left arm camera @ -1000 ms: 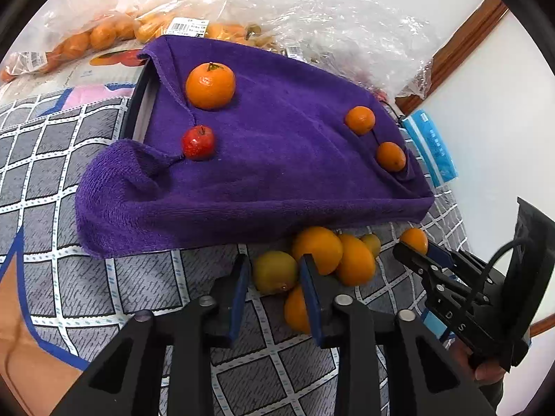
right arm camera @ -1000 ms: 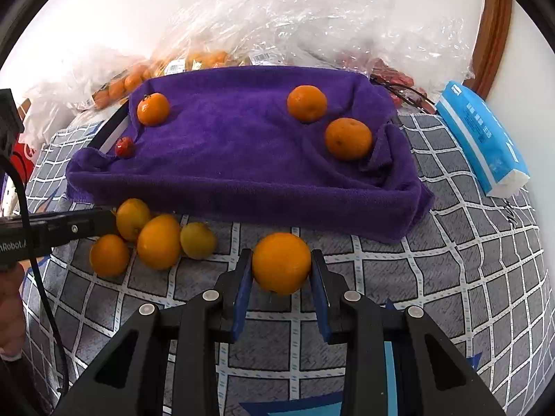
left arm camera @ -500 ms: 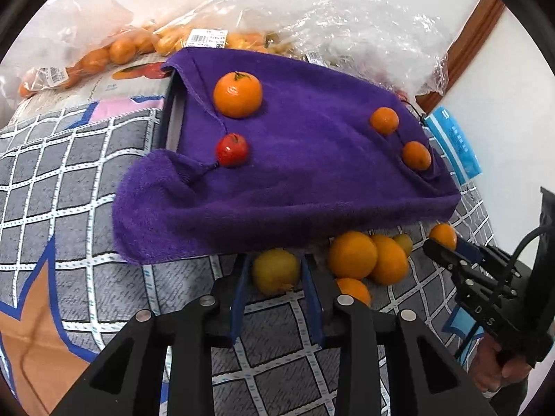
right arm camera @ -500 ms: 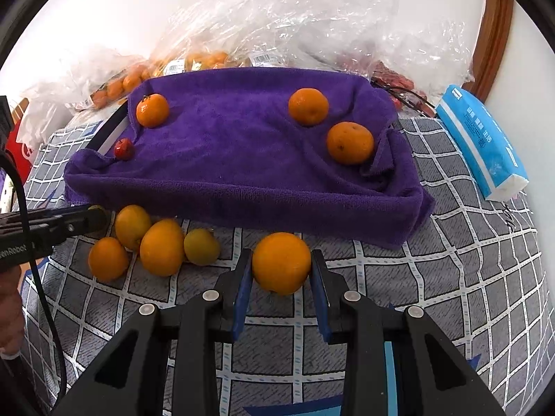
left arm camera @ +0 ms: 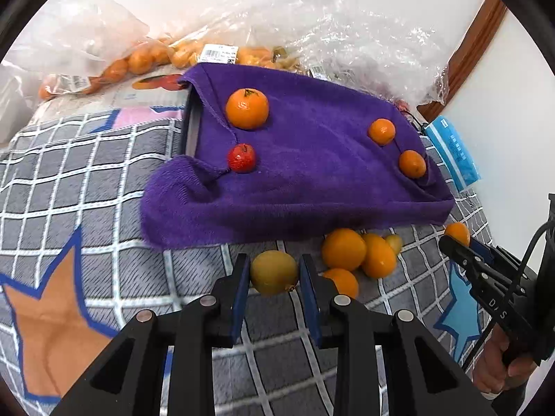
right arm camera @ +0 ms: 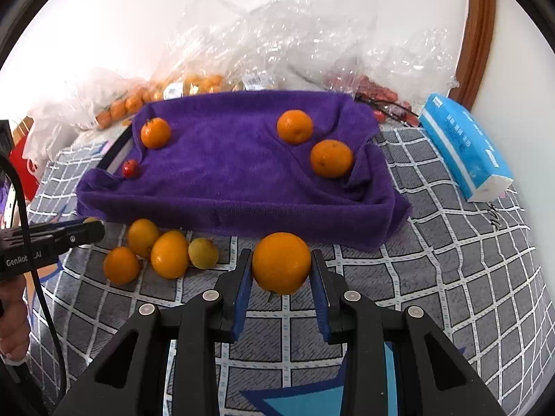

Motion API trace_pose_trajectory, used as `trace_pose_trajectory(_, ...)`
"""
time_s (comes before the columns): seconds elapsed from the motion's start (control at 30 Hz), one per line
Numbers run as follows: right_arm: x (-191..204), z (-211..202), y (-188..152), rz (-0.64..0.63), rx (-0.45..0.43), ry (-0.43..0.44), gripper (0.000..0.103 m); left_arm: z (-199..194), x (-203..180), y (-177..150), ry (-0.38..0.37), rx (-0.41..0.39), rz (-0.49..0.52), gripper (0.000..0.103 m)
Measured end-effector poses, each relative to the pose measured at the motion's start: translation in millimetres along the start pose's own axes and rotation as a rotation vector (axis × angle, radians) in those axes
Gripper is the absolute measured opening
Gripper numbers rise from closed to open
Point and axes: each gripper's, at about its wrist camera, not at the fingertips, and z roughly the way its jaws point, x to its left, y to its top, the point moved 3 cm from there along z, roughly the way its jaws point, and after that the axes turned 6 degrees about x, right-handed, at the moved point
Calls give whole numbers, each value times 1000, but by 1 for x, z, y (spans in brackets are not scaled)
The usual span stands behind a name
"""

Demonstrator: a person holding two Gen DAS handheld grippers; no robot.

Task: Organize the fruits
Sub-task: 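Lift the yellow fruit and orange and carry both toward the purple towel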

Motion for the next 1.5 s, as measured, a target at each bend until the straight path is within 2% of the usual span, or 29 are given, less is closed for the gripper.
trace_pose_trajectory(0.33,2,-47,3,13,-79,6,32,-54,-4,-16,14,-69,-33,27)
trace_pose_trajectory(0.53,4,-74,8,20,-129,0,32,-81,-10,-20,-25,-99,-56,27)
trace_pose_trajectory(0.77,1,-96,10,24,-159,-9,32,-109,-19,-21,-24,-145,-58,27)
trace_pose_trajectory(1.13,-1,-118,22,23,-208,-12,32,-132,-31,-10,-20,-197,-43,27)
trace_pose_trajectory(1.5,-2,-125,30,27,-233,-9,32,-137,-36,-2,-6,-220,-28,27)
